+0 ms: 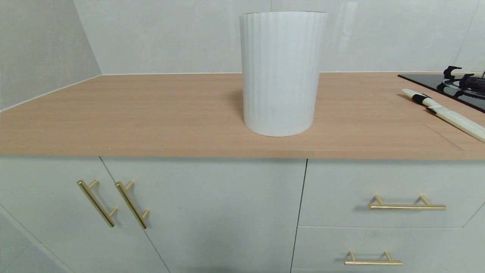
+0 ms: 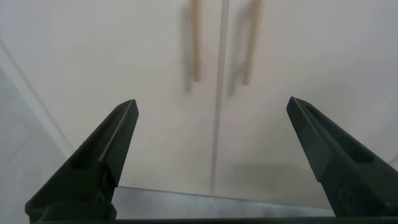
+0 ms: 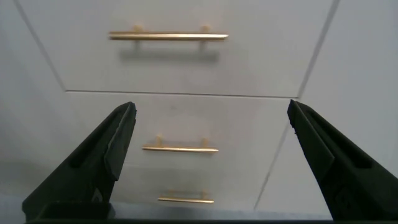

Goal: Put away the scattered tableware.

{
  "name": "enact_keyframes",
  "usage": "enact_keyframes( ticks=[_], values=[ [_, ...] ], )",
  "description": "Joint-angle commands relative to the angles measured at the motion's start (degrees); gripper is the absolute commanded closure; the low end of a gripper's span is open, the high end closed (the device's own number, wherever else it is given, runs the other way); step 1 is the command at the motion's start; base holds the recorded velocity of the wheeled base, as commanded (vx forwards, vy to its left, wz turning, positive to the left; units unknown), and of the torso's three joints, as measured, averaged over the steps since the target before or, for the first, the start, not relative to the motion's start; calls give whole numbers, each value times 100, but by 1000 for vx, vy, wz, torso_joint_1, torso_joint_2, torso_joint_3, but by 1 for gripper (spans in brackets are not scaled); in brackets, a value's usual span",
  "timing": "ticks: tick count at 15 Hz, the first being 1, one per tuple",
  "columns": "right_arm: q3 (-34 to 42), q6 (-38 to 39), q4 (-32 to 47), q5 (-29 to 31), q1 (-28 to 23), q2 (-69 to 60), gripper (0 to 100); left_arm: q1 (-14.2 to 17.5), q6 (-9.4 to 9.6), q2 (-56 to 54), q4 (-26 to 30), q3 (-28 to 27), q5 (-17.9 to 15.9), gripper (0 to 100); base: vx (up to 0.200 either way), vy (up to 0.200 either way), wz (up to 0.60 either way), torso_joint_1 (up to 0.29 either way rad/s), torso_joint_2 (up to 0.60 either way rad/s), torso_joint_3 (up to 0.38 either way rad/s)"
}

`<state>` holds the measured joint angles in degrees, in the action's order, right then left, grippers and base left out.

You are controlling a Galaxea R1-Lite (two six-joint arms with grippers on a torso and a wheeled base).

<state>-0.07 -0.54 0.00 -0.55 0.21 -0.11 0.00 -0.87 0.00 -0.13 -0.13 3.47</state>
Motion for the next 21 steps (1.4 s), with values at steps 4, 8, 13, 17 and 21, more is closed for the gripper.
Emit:
enact_keyframes(
  ticks=[4,8,13,17,21],
  values=[
    [-1,-8,0,-7,6,11,0,0,-1,0,-4,-4,4,0,0,0,0,0,0,0],
    [-1,1,0,-7,6,11,0,0,-1,0,-4,5,4,0,100,0,0,-2,2,2],
    [7,1,0,-7,6,11,0,0,-10,0,-4,-4,4,0,200,0,0,-1,3,1],
    [-1,1,0,2,6,11,0,0,-10,0,-4,-4,4,0,0,0,0,0,0,0],
    [7,10,0,11,6,11,0,0,-10,0,-4,-4,4,0,0,0,0,0,0,0]
  ],
)
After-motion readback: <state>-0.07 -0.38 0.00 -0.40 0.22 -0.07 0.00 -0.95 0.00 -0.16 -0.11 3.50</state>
